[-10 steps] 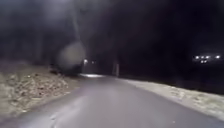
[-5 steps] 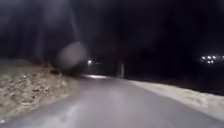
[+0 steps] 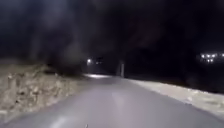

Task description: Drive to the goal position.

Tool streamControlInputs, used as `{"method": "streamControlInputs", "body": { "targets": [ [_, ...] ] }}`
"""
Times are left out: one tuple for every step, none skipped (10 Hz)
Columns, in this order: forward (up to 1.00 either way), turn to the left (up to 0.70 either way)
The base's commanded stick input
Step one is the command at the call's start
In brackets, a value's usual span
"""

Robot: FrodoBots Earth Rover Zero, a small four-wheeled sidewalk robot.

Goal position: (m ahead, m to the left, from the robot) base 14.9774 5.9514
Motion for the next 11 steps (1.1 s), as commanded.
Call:
{"method": "streamControlInputs", "body": {
  "targets": [
    [1.00, 0.00],
    [1.00, -0.02],
    [1.00, -0.04],
    [1.00, -0.04],
    [1.00, -0.04],
    [1.00, -0.04],
    [1.00, -0.03],
    [1.00, 0.00],
    [1.00, 0.00],
    [1.00, 0.00],
    [1.00, 0.00]
  ]
}}
